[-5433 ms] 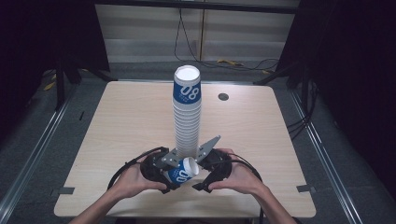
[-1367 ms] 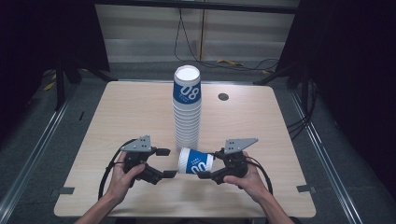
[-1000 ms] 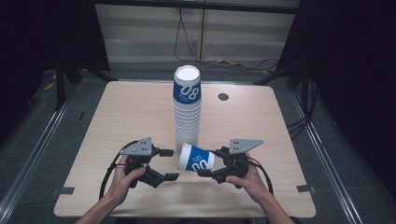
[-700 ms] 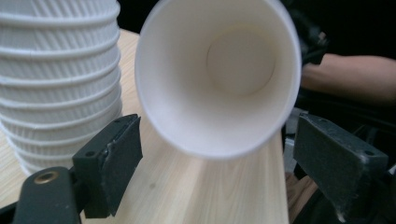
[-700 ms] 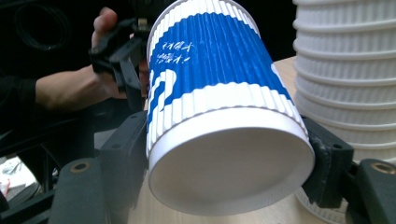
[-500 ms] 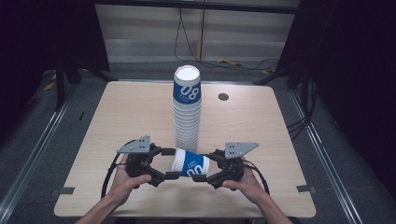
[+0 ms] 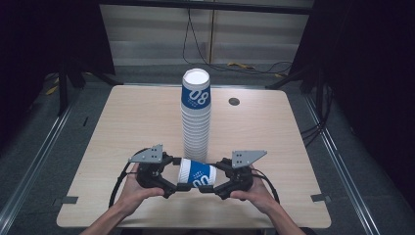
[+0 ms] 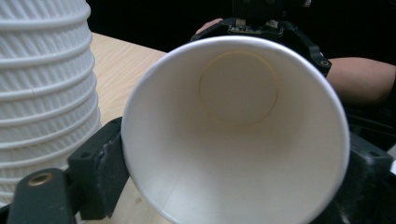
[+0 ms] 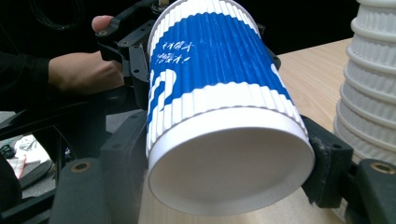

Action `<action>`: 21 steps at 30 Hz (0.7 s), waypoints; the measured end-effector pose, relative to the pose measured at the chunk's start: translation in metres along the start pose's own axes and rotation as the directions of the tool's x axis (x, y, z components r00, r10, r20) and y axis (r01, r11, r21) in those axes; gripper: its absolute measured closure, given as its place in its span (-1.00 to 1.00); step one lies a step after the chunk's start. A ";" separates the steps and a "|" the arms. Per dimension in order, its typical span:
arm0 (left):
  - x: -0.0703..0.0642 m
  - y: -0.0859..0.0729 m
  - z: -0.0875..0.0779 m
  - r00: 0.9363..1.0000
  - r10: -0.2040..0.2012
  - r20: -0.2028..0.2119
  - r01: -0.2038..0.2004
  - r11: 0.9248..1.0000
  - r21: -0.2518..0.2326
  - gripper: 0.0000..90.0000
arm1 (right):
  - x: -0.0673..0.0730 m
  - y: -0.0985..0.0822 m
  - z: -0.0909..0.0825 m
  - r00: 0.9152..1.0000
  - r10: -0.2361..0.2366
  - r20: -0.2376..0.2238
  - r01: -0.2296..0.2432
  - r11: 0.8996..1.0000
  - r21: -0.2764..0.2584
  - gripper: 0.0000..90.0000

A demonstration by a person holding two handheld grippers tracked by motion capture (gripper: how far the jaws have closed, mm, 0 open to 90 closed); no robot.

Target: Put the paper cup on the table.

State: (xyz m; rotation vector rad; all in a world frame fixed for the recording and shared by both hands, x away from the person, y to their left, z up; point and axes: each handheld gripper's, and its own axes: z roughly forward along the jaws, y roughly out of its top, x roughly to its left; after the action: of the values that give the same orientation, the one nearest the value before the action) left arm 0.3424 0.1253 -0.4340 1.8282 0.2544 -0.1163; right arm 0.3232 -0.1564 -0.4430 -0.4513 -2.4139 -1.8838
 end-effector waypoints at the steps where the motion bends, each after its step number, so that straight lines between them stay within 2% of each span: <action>1: 0.000 0.000 0.001 1.000 0.007 0.001 -0.007 1.000 -0.010 -0.70 | 0.000 0.000 -0.001 1.000 -0.002 0.002 0.002 1.000 0.002 -0.37; 5: 0.001 0.002 0.003 1.000 0.017 -0.001 -0.017 1.000 -0.009 -0.71 | -0.001 0.000 -0.001 1.000 -0.002 0.006 0.002 1.000 0.003 -0.37; 11: 0.000 0.002 0.004 1.000 0.010 0.007 -0.010 1.000 -0.002 -0.69 | 0.000 -0.001 -0.001 1.000 -0.008 0.004 0.008 1.000 0.016 -0.37; 15: 0.002 0.002 0.003 0.999 -0.003 0.032 0.003 1.000 -0.003 -0.65 | 0.000 -0.001 -0.002 1.000 -0.001 -0.003 0.001 1.000 0.030 -0.37; 18: 0.003 0.002 0.003 0.999 -0.001 0.034 0.001 1.000 0.004 -0.64 | 0.000 -0.001 -0.001 1.000 0.000 -0.001 0.000 0.999 0.040 -0.37; 21: 0.004 0.001 0.003 0.999 0.002 0.039 -0.002 1.000 0.007 -0.63 | -0.001 -0.003 0.001 1.000 0.019 0.000 -0.019 0.997 0.076 -0.37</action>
State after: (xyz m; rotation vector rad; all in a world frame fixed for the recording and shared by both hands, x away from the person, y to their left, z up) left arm 0.3471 0.1223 -0.4345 1.8310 0.2254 -0.1514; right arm 0.3239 -0.1564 -0.4460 -0.4673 -2.4611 -1.7774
